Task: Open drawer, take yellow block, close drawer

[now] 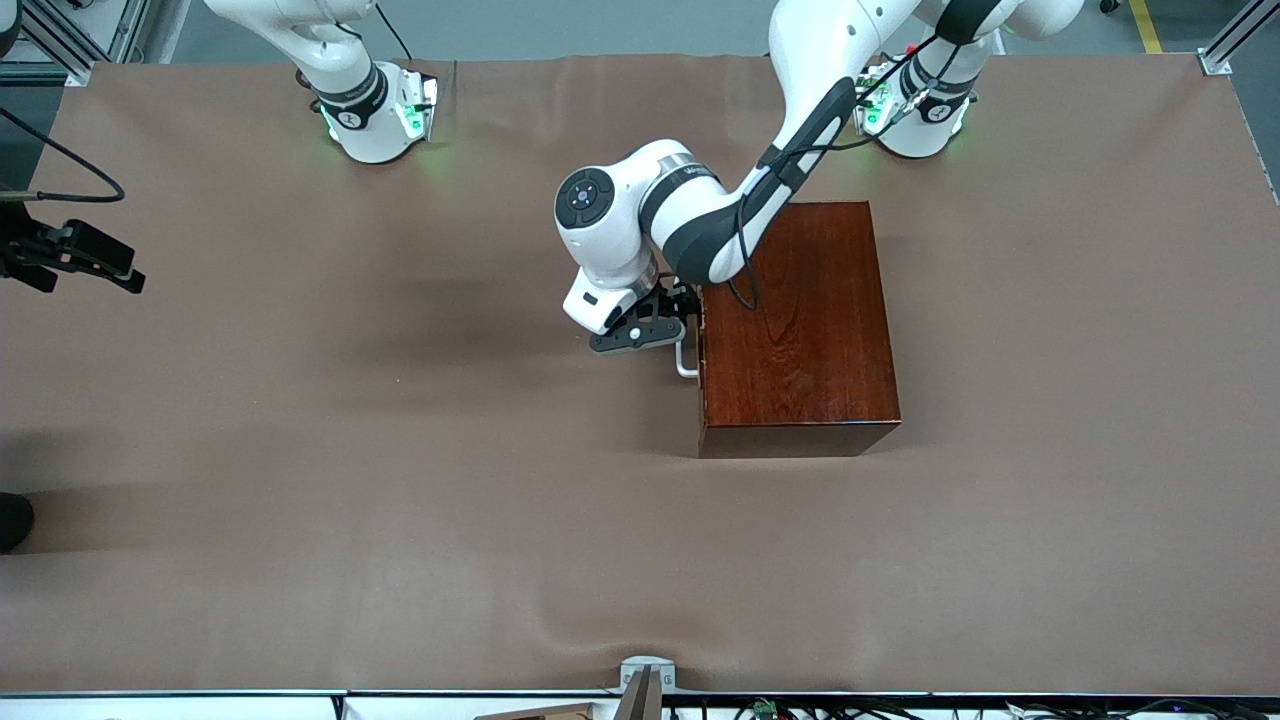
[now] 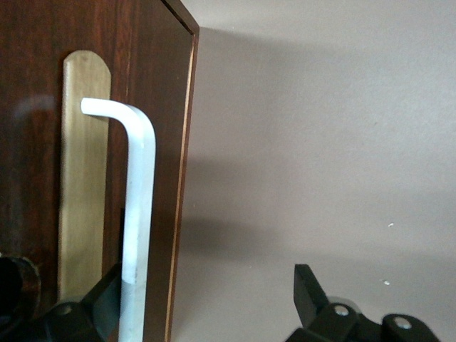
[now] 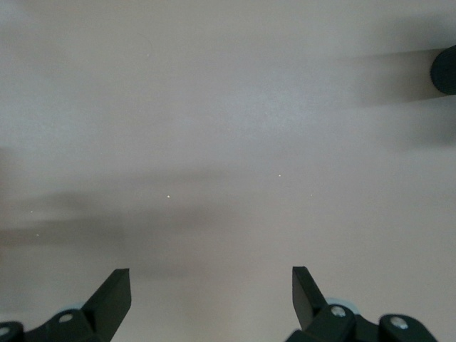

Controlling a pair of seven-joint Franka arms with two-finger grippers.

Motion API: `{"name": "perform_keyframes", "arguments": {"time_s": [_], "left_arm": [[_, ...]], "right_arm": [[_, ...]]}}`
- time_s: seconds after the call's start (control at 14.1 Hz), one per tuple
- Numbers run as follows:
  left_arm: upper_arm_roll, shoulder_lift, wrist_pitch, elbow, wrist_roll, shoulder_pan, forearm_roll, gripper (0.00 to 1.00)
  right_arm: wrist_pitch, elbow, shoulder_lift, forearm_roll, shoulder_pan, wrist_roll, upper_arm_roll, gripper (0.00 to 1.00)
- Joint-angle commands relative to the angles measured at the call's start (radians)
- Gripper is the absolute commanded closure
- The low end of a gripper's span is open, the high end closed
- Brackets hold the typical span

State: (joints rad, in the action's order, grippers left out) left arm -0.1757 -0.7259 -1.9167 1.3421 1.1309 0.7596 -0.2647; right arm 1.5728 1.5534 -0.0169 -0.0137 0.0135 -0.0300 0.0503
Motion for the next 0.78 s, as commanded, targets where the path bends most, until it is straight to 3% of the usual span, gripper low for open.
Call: {"name": "perform_keyframes", "arguments": {"time_s": [0.0,0.71], "left_arm": [[-0.004,-0.023,-0.059,-0.031,0.058,0.006,-0.033,0.00],[-0.005,-0.033,-0.229,-0.034,0.112,0.026,-0.027,0.00]], "right_arm": [[-0.008,-0.003,0.012,-0.008,0.006,0.001,-0.003,0.00],[-0.008,-0.003,0.011,-0.005,0.003,-0.002,-0.004,0.00]]}}
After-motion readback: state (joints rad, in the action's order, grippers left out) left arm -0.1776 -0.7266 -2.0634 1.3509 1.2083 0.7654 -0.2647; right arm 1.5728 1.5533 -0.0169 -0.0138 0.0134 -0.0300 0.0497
